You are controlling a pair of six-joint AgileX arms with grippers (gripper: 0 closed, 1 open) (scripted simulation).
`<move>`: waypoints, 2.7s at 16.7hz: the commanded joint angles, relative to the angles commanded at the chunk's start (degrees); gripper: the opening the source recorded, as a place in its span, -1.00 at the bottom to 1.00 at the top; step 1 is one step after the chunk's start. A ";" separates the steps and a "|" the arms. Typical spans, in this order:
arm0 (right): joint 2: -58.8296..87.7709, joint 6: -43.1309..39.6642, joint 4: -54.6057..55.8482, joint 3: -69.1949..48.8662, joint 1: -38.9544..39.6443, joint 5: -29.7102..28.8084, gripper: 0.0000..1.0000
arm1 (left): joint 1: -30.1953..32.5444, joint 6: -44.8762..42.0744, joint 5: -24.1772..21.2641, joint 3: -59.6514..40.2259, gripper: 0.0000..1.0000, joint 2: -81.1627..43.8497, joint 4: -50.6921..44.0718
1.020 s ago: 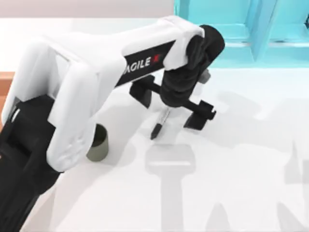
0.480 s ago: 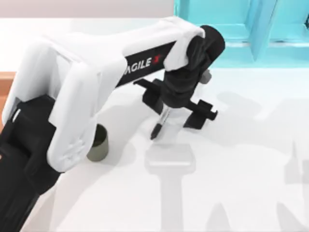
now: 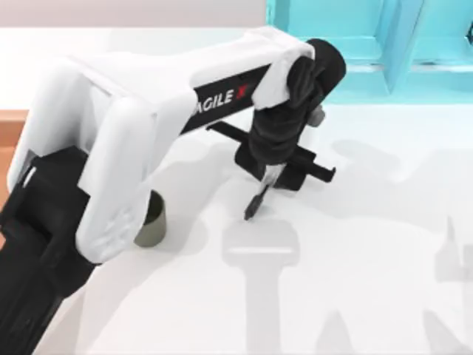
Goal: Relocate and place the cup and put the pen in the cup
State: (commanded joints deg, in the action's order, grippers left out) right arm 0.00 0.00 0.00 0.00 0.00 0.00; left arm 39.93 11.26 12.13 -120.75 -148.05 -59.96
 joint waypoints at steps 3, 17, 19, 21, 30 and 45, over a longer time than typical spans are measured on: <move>0.00 0.00 0.00 0.00 0.00 0.00 1.00 | 0.00 0.00 0.00 0.00 -1.00 0.00 0.00; 0.00 0.00 0.00 0.00 0.00 0.00 1.00 | 9.63 10.33 -1.80 14.73 -1.00 25.74 -9.10; 0.00 0.00 0.00 0.00 0.00 0.00 1.00 | 9.63 10.33 -1.80 14.74 -1.00 25.75 -9.10; 0.00 0.00 0.00 0.00 0.00 0.00 1.00 | 9.33 10.20 -1.83 14.52 -1.00 25.54 -8.97; 0.00 0.00 0.00 0.00 0.00 0.00 1.00 | 7.36 5.50 1.86 36.14 -1.00 39.24 15.67; 0.00 0.00 0.00 0.00 0.00 0.00 1.00 | -1.60 -10.76 5.74 101.51 -1.00 80.91 98.33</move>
State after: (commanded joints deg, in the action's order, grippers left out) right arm 0.00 0.00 0.00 0.00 0.00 0.00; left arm 38.33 0.50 17.87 -19.24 -67.13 38.37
